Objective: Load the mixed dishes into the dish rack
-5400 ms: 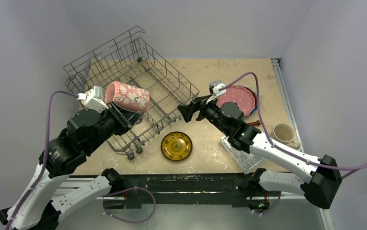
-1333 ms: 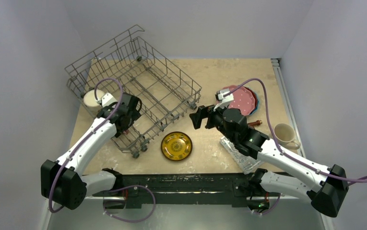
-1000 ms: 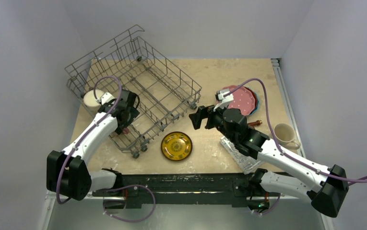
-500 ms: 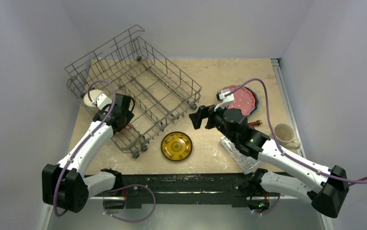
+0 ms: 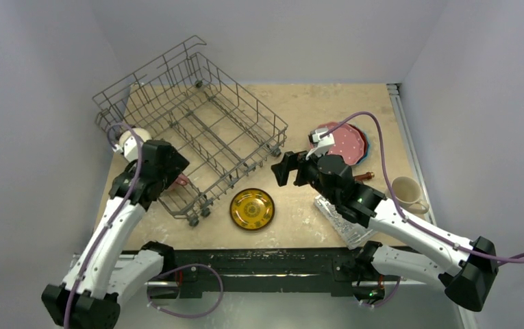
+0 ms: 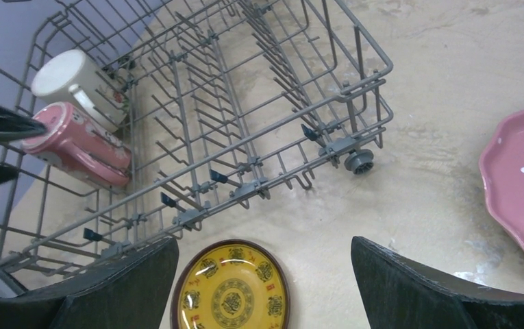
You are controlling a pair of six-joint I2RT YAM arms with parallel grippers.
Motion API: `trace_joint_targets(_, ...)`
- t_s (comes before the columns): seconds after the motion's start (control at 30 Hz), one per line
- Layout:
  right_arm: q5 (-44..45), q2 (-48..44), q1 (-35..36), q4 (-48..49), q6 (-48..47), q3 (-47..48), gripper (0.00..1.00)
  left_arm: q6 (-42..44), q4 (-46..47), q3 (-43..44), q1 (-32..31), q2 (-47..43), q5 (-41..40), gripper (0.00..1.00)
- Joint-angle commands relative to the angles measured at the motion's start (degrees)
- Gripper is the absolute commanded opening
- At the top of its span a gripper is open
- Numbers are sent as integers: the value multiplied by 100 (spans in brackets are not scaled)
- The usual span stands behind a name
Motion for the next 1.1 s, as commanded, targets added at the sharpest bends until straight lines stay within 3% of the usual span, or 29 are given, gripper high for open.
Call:
trace_joint_targets(0.0, 537, -135, 19, -528, -32, 392, 98, 1177, -329, 935, 46, -768, 720, 100)
trace_joint_targets(0.27, 1076, -181, 18, -1311, -105, 535, 99, 3215, 922, 1832, 46, -1126, 3291, 99)
trace_joint_targets(0.4, 1540, -189, 18, -1828, -1, 652, 99, 3330, 1202, 2595, 47, -446, 3916, 98)
trace_joint_targets(0.5, 2638, -20, -165, -2513, 446, 803, 99, 3446, 1535, 3271, 38, 219, 4601, 100)
trace_joint_targets(0.7, 1661, 197, -2525, -3112, 399, 1154, 99, 4086, 1377, 3775, 37, 1118, 4171, 100)
trace_joint_targets(0.9, 2926, 218, -3597, -4073, 965, 1350, 98, 4412, 2236, 2495, -21, 646, 4481, 100)
trace_joint_targets(1.07, 2471, 120, -4473, -3969, 1041, 999, 94, 4901, 2010, 2512, -587, 611, 3945, 98)
